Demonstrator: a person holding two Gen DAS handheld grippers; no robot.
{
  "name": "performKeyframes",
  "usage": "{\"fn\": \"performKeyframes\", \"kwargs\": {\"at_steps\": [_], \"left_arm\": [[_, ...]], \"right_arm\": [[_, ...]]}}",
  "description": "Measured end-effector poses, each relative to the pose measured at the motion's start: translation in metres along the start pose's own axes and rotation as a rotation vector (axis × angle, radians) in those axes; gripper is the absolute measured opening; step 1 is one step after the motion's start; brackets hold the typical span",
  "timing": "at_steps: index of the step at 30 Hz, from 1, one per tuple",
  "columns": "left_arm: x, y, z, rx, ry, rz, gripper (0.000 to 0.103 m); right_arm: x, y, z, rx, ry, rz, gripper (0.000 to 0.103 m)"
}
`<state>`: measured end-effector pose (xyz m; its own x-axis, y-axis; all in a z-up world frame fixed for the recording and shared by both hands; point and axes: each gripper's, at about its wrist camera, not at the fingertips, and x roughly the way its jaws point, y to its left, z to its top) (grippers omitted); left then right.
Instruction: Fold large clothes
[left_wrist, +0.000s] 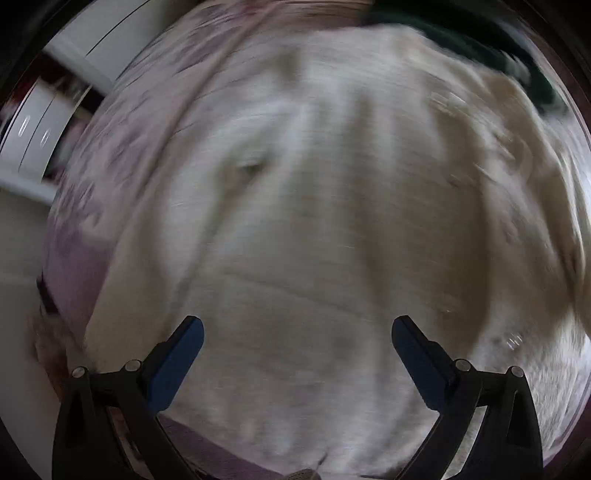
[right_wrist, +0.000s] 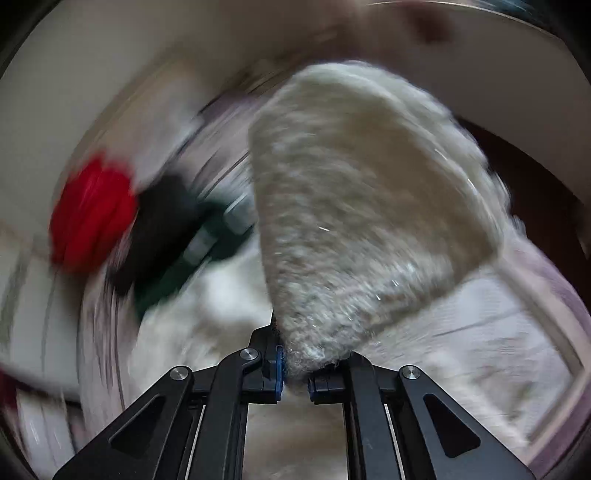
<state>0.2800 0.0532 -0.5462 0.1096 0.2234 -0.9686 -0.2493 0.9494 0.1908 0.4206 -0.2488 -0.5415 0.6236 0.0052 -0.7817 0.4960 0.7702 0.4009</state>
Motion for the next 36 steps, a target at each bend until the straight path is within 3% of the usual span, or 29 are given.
{"fn": "performKeyframes", "kwargs": {"at_steps": [2,7,8,10,12,13,14,16,18,19,20,23,25,27,28,29,33,34,36], "left_arm": [[0.002,0.035,0.003,-0.051,-0.006,0.03,0.103],[0.02,0.095,0.003,-0.092,-0.006,0.086,0.103],[0.022,0.103,0.0,-0.098,-0.003,0.09,0.103],[0.023,0.11,0.001,-0.102,0.0,0.085,0.103],[0.022,0.121,0.001,-0.105,-0.011,0.075,0.103],[0.019,0.122,0.001,-0.103,-0.014,0.065,0.103],[0.013,0.121,0.001,-0.1,-0.018,0.053,0.103],[0.006,0.117,0.002,-0.097,-0.026,0.03,0.103],[-0.007,0.101,0.004,-0.087,-0.038,0.0,0.103],[-0.01,0.096,0.007,-0.08,-0.043,-0.01,0.103],[-0.013,0.089,0.01,-0.072,-0.05,-0.024,0.103],[-0.021,0.062,0.019,-0.041,-0.068,-0.055,0.103],[-0.026,0.042,0.022,-0.008,-0.088,-0.056,0.103],[-0.03,0.022,0.024,0.025,-0.111,-0.046,0.103],[-0.03,0.012,0.025,0.039,-0.119,-0.039,0.103],[-0.031,0.005,0.026,0.047,-0.123,-0.032,0.103],[-0.031,-0.023,0.035,0.037,-0.132,-0.019,0.103],[-0.032,-0.03,0.039,0.026,-0.133,-0.015,0.103],[-0.036,-0.043,0.047,0.002,-0.136,-0.018,0.103]], "right_arm": [[0.034,0.072,-0.018,-0.144,0.068,0.025,0.009],[0.119,0.234,-0.128,-0.569,0.227,0.051,0.009],[0.132,0.252,-0.148,-0.636,0.261,0.04,0.009],[0.163,0.272,-0.195,-0.731,0.411,0.02,0.011],[0.181,0.276,-0.213,-0.705,0.549,0.032,0.023],[0.181,0.274,-0.212,-0.647,0.604,0.071,0.036],[0.176,0.266,-0.208,-0.591,0.627,0.109,0.054],[0.148,0.244,-0.185,-0.476,0.617,0.146,0.074],[0.121,0.219,-0.155,-0.415,0.56,0.085,0.075],[0.106,0.194,-0.144,-0.398,0.53,-0.014,0.075],[0.097,0.171,-0.132,-0.387,0.516,-0.171,0.075],[0.088,0.092,-0.114,-0.353,0.528,-0.396,0.075],[0.105,0.059,-0.109,-0.377,0.571,-0.451,0.075],[0.125,0.042,-0.108,-0.407,0.602,-0.433,0.074],[0.134,0.032,-0.106,-0.398,0.613,-0.418,0.064],[0.136,0.018,-0.096,-0.363,0.589,-0.415,0.041],[0.117,-0.055,-0.057,0.172,0.418,-0.229,0.04],[0.111,-0.072,-0.054,0.262,0.39,-0.209,0.04],[0.106,-0.09,-0.058,0.339,0.432,-0.196,0.04]]}}
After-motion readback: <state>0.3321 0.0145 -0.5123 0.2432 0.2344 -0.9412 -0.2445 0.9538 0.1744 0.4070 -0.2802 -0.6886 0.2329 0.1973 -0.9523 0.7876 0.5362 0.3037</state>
